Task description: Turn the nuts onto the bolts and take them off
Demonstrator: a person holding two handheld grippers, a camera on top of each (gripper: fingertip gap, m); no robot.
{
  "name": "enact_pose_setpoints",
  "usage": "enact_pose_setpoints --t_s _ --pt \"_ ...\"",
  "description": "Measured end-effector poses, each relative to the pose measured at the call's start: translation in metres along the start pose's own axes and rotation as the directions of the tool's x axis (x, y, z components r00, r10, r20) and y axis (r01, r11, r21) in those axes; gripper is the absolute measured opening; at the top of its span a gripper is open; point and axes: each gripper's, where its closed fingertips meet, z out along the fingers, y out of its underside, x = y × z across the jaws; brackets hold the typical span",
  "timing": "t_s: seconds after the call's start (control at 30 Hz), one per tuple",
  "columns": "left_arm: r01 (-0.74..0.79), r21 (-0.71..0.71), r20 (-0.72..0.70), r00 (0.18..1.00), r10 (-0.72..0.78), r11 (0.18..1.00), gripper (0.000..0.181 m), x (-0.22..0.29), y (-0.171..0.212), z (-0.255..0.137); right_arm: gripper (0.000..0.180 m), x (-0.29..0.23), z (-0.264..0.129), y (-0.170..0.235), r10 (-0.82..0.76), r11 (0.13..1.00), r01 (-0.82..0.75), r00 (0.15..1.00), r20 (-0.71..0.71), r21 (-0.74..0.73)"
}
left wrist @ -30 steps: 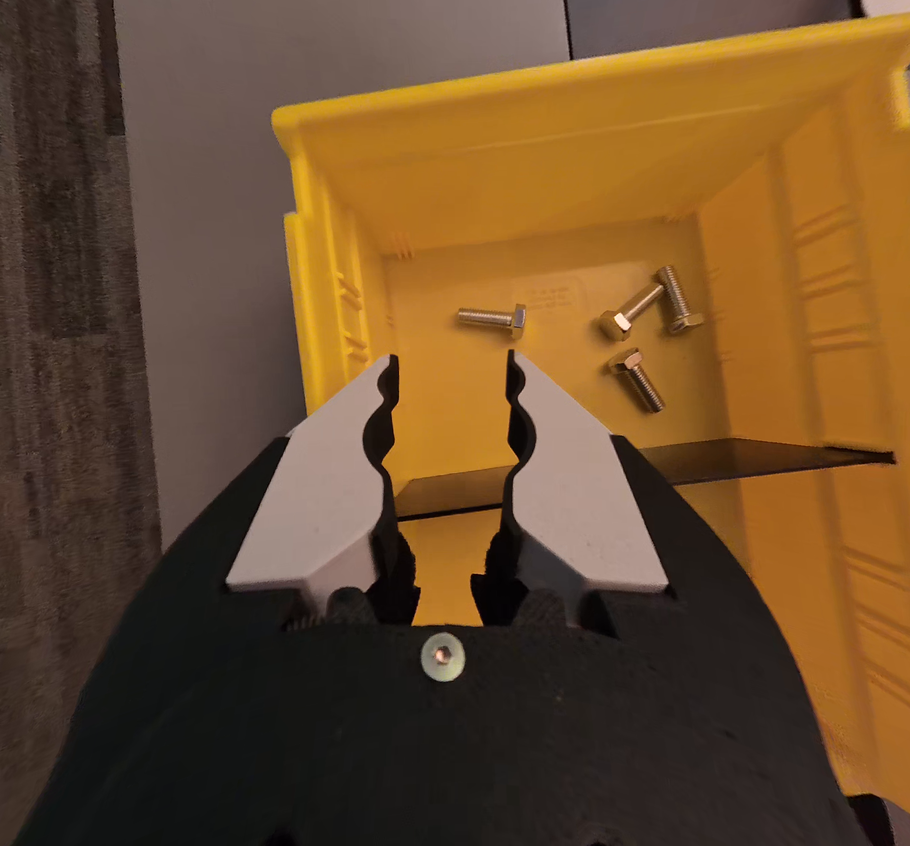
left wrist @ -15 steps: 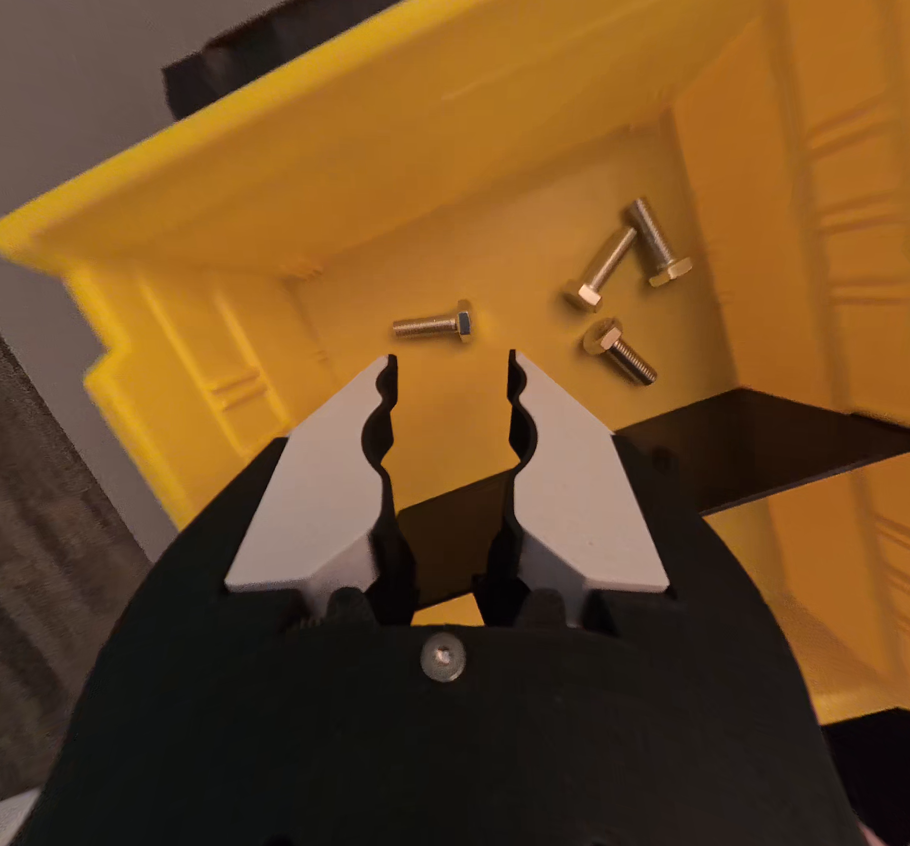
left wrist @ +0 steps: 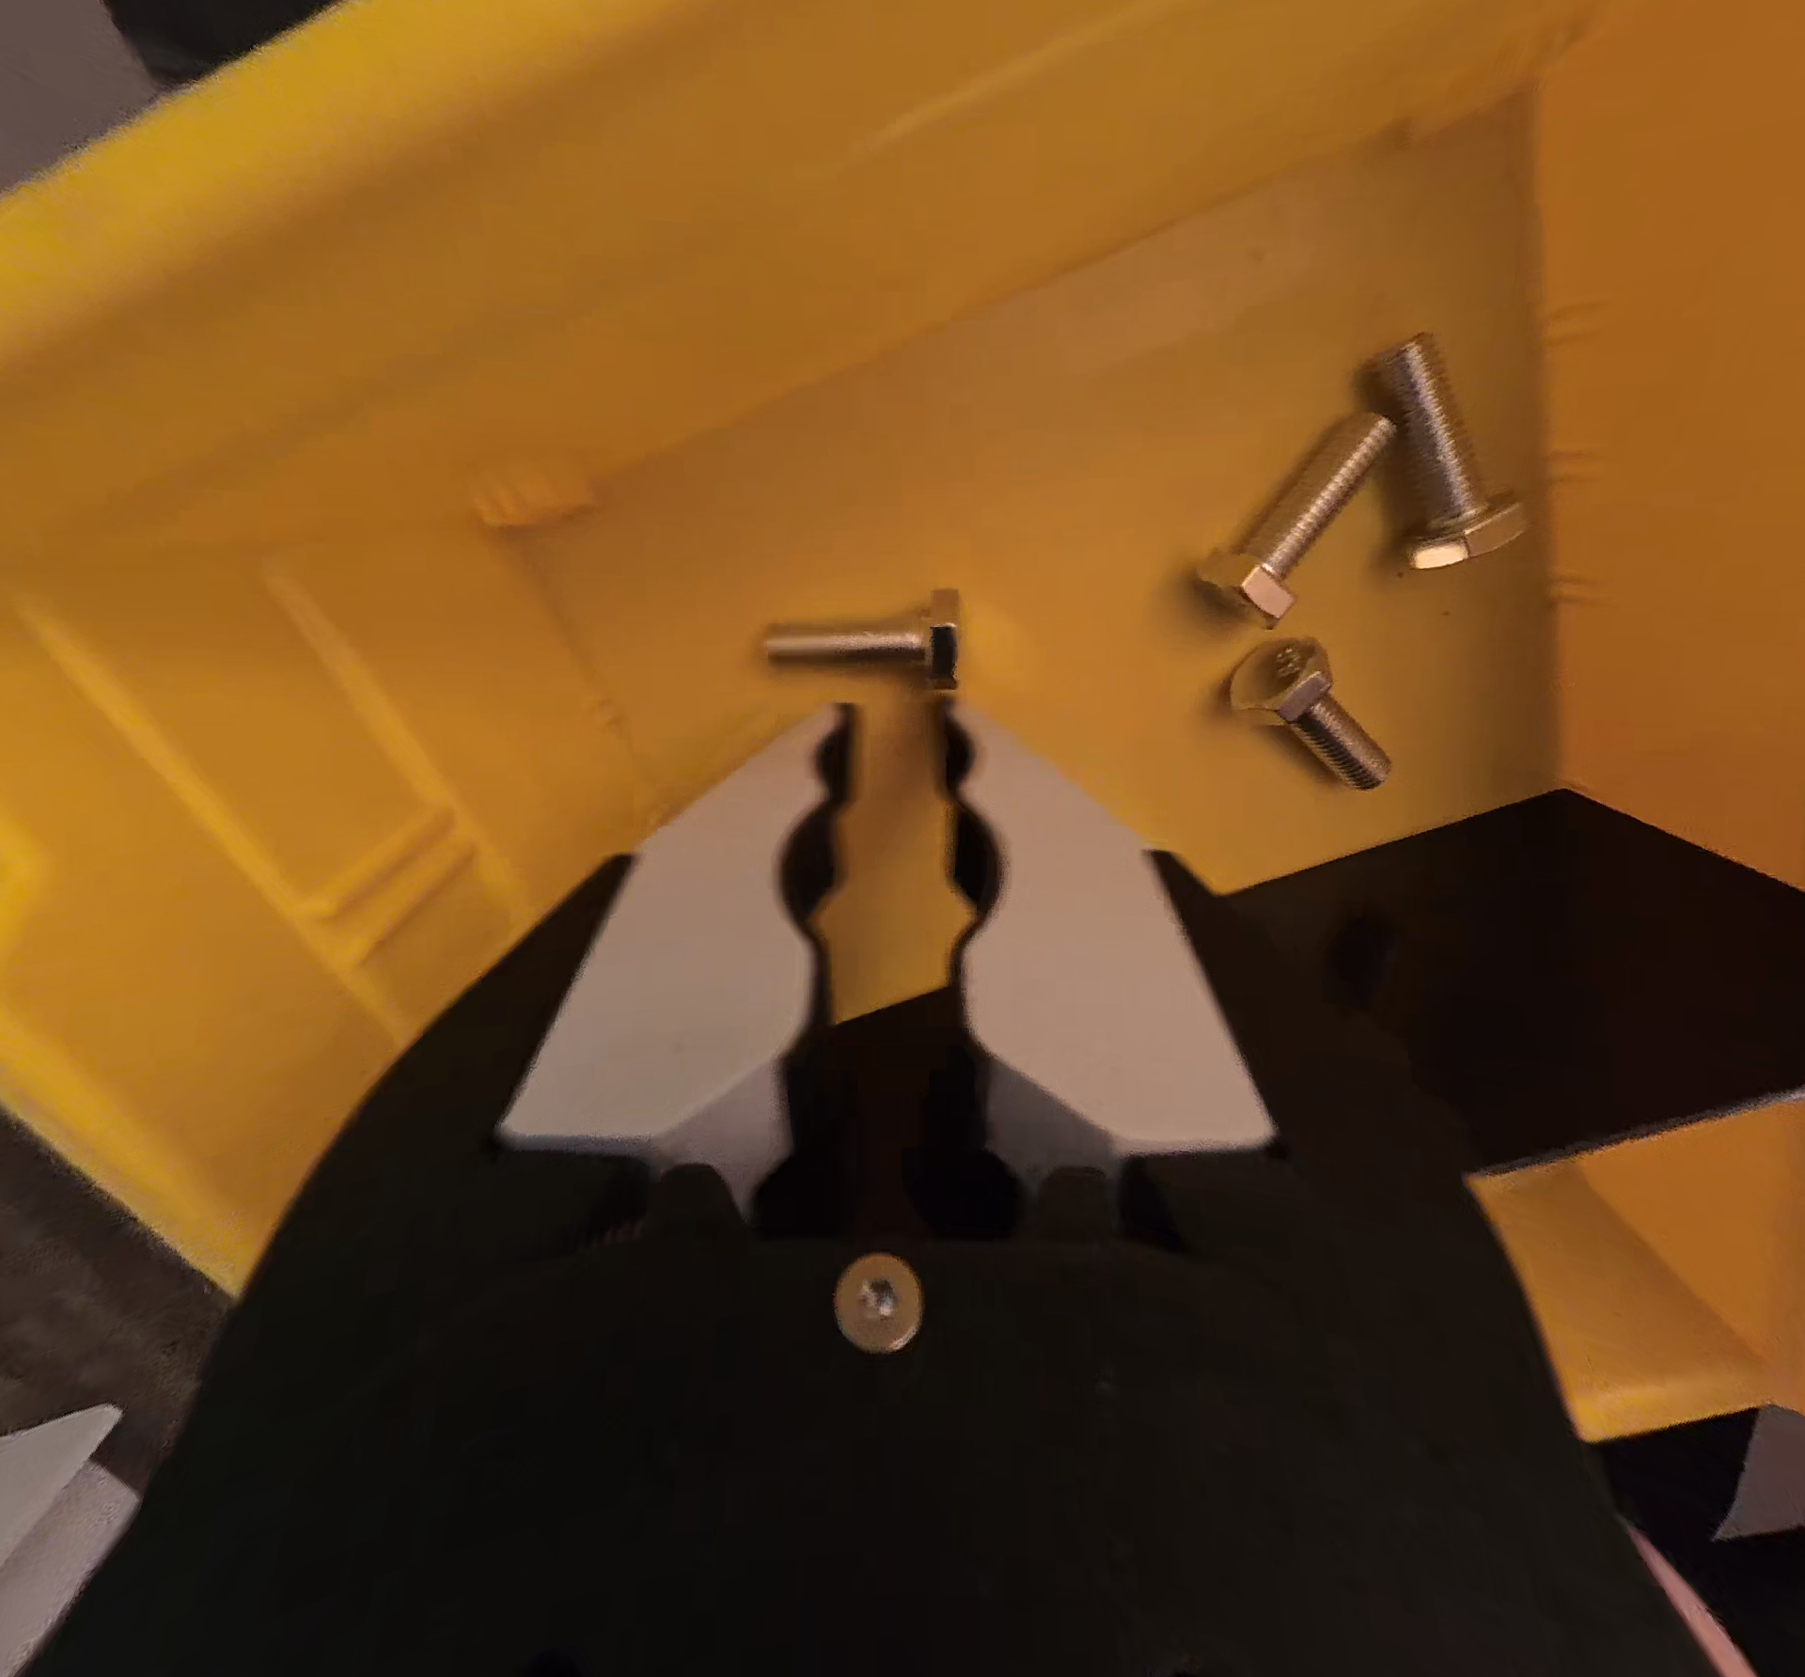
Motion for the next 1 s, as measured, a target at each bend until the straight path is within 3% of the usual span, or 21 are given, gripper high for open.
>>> enact_pose_setpoints --t_s 0.03,0.3,0.43,0.47,0.63,0.8,1.0 --pt "-0.013 -0.003 -0.012 1.0 0.013 1.0 0.0 0.002 0.001 0.0 0.099 -0.001 0.0 0.0 0.0 1.0 0.0 1.0 0.002 0.001" --pt "-0.059 0.093 0.046 0.997 0.055 0.994 0.0 -0.003 -0.008 -0.013 0.099 -0.007 0.003 0.002 -0.042 0.999 0.042 0.999 0.011 -0.022" --pt "0.014 0.135 -0.007 1.0 -0.013 0.991 0.043 0.003 -0.017 -0.019 0.099 -0.009 0.004 0.003 -0.043 0.999 0.044 0.999 0.017 -0.023" --pt "0.015 0.127 -0.014 1.0 -0.014 0.992 0.046 0.005 -0.018 -0.016 0.099 -0.01 0.004 0.003 -0.043 0.999 0.043 0.999 0.019 -0.024" --pt "-0.07 0.112 0.092 0.994 0.06 0.991 0.016 -0.002 -0.022 -0.007 0.099 -0.01 0.005 0.004 -0.051 0.998 0.051 0.999 0.019 -0.031" --pt "-0.124 0.11 0.128 0.986 0.109 0.986 0.005 -0.001 -0.024 -0.009 0.099 -0.008 0.003 0.003 -0.043 0.999 0.043 0.999 0.019 -0.023" --pt "-0.135 0.11 0.116 0.986 0.122 0.985 0.005 0.001 -0.019 -0.014 0.099 -0.007 0.003 0.002 -0.043 0.999 0.043 0.999 0.019 -0.021"
